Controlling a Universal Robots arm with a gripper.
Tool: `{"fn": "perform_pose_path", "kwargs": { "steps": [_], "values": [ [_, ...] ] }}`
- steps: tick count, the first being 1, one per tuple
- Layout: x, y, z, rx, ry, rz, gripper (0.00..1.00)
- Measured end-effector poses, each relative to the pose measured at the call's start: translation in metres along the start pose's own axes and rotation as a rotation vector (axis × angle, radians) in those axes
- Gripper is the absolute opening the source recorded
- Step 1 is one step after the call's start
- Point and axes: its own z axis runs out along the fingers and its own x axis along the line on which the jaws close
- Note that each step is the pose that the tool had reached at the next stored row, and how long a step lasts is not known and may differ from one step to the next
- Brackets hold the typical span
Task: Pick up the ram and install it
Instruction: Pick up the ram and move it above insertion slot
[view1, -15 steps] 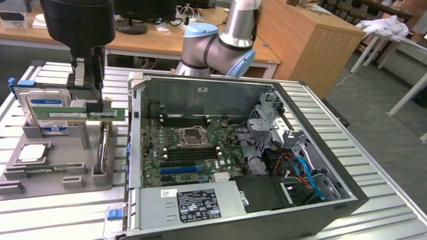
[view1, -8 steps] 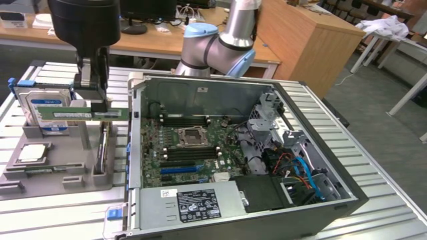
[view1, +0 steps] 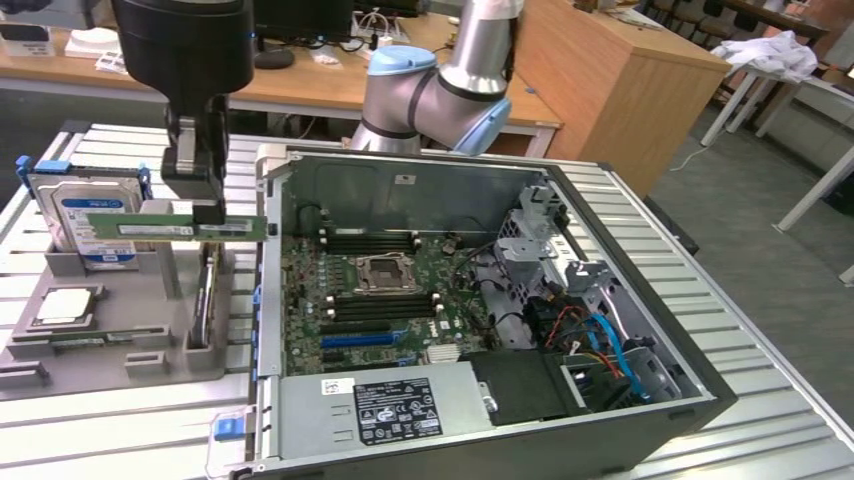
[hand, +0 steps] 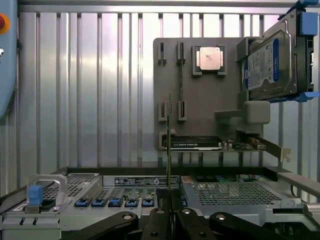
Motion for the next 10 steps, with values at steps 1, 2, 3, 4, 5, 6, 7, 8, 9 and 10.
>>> {"fn": "perform_pose_path", "kwargs": {
  "steps": [1, 2, 3, 4, 5, 6, 7, 8, 9, 10],
  "values": [
    [-0.0001, -0.001, 0.0, 0.0, 0.0001, 0.0, 0.12],
    [-0.0002, -0.002, 0.0, 0.0, 0.0, 0.0, 0.12],
    [-0.0002, -0.0029, 0.0, 0.0, 0.0, 0.0, 0.12],
    [-0.0003, -0.0039, 0.0, 0.0, 0.0, 0.0, 0.12],
    [-0.0004, -0.0049, 0.0, 0.0, 0.0, 0.0, 0.12],
    [-0.0004, -0.0058, 0.0, 0.0, 0.0, 0.0, 0.12],
    [-0.0005, -0.0067, 0.0, 0.0001, 0.0, 0.0, 0.12],
    [-0.0006, -0.0076, 0.0, 0.0, 0.0, 0.0, 0.12],
    [-0.0007, -0.0086, 0.0, 0.0, 0.0, 0.0, 0.12],
    [-0.0007, -0.0095, 0.0, 0.0, 0.0001, 0.0, 0.12]
  ]
}}
